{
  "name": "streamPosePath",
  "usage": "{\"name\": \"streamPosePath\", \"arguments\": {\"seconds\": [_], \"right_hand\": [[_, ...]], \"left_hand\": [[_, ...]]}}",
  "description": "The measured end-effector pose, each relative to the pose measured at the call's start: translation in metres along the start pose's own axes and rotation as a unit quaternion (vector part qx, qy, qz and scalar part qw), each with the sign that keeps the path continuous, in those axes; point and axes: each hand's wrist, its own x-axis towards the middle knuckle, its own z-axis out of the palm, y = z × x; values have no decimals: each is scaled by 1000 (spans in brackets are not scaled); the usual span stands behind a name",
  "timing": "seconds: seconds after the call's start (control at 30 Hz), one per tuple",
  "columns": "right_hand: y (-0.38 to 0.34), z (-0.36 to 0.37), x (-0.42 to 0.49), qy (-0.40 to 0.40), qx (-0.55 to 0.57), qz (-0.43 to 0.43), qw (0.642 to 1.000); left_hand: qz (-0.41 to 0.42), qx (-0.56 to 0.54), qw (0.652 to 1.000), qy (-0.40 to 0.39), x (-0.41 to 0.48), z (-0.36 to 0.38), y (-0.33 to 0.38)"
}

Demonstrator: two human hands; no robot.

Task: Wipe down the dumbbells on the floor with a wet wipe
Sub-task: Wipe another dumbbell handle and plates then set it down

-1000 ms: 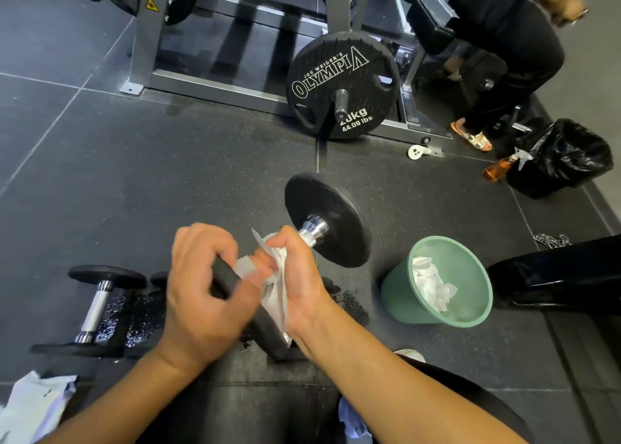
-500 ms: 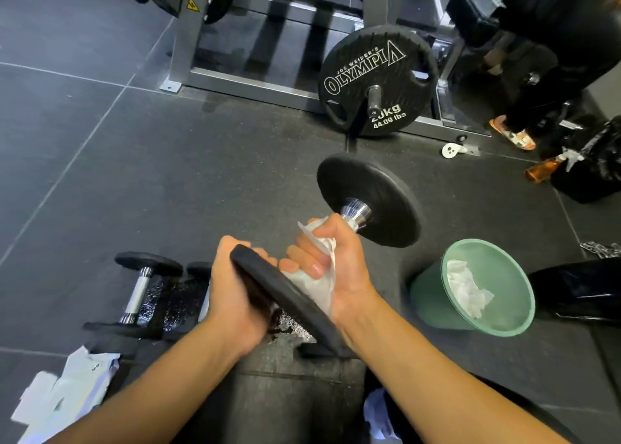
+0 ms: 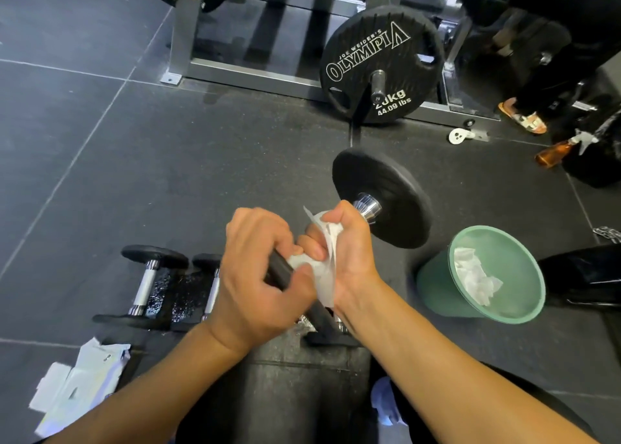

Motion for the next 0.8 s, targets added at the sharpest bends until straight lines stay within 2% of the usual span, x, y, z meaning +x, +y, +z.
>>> {"name": "streamPosePath", "arguments": {"seconds": [0.07, 0.1, 0.13, 0.17, 0.23, 0.3, 0.37, 0.4, 0.43, 0.5, 0.57, 0.63, 0.7, 0.77, 0.8], "right_hand": [[-1, -2, 2, -19, 7, -18, 1000], [-3, -2, 2, -33, 11, -25, 999], [-4, -3, 1, -55, 16, -29, 998], [-6, -4, -1, -82, 26, -30, 996], [-8, -4, -5, -140, 51, -26, 988], [-7, -4, -7, -184, 75, -10, 980], [-5, -5, -7, -203, 76, 0, 976], [-4, -5, -6, -198, 70, 0, 978], [-3, -5, -6, -189, 65, 2, 980], [-2, -5, -4, -164, 66, 4, 984], [-5, -3, -6, -140, 55, -2, 989], [-9, 0, -7, -97, 26, -8, 995], [-12, 2, -7, -58, 5, -16, 998], [-12, 3, -5, -38, -5, -33, 999], [-11, 3, -3, -27, -5, -42, 999]], "left_hand": [[-165, -79, 983, 10, 2, -1, -8], [-252, -159, 954, 22, 4, -1, -11], [-338, -265, 902, 41, 6, 0, -12], [-418, -371, 827, 64, 9, 1, -13], [-555, -471, 681, 83, 10, 3, -16], [-639, -489, 593, 42, 2, 7, -14], [-682, -495, 537, 29, -7, 10, -12], [-692, -498, 522, 42, -11, 11, -14], [-687, -499, 525, 56, -14, 11, -16], [-658, -486, 569, 80, -8, 9, -16], [-613, -442, 645, 117, 0, 9, -16], [-538, -448, 703, 124, 6, 7, -13], [-452, -385, 800, 89, 6, 4, -8], [-336, -243, 909, 35, 4, -2, -8], [-266, -173, 948, 7, 4, -6, -7]]}}
